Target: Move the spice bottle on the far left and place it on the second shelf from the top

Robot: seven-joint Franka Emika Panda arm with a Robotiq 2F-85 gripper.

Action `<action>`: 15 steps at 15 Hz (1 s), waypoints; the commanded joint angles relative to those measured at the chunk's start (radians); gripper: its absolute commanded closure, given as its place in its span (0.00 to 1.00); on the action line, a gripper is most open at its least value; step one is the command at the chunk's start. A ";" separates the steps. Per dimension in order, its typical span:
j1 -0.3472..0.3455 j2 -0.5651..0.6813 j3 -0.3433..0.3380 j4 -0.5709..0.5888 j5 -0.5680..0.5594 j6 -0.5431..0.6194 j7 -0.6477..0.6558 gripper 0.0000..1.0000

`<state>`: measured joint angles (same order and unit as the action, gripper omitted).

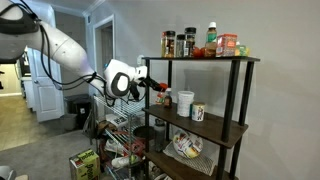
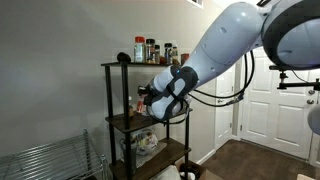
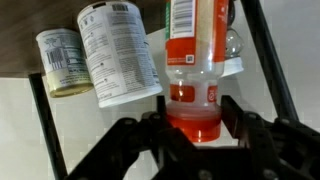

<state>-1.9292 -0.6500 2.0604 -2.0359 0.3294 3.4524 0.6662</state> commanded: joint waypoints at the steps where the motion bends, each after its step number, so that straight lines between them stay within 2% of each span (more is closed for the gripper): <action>1: -0.072 -0.101 0.032 0.104 0.053 0.000 0.045 0.69; 8: -0.101 -0.246 0.014 0.241 0.129 0.000 0.052 0.69; 15: -0.122 -0.345 0.000 0.289 0.200 0.001 0.054 0.69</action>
<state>-2.0406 -0.9501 2.0824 -1.7759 0.4994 3.4523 0.6928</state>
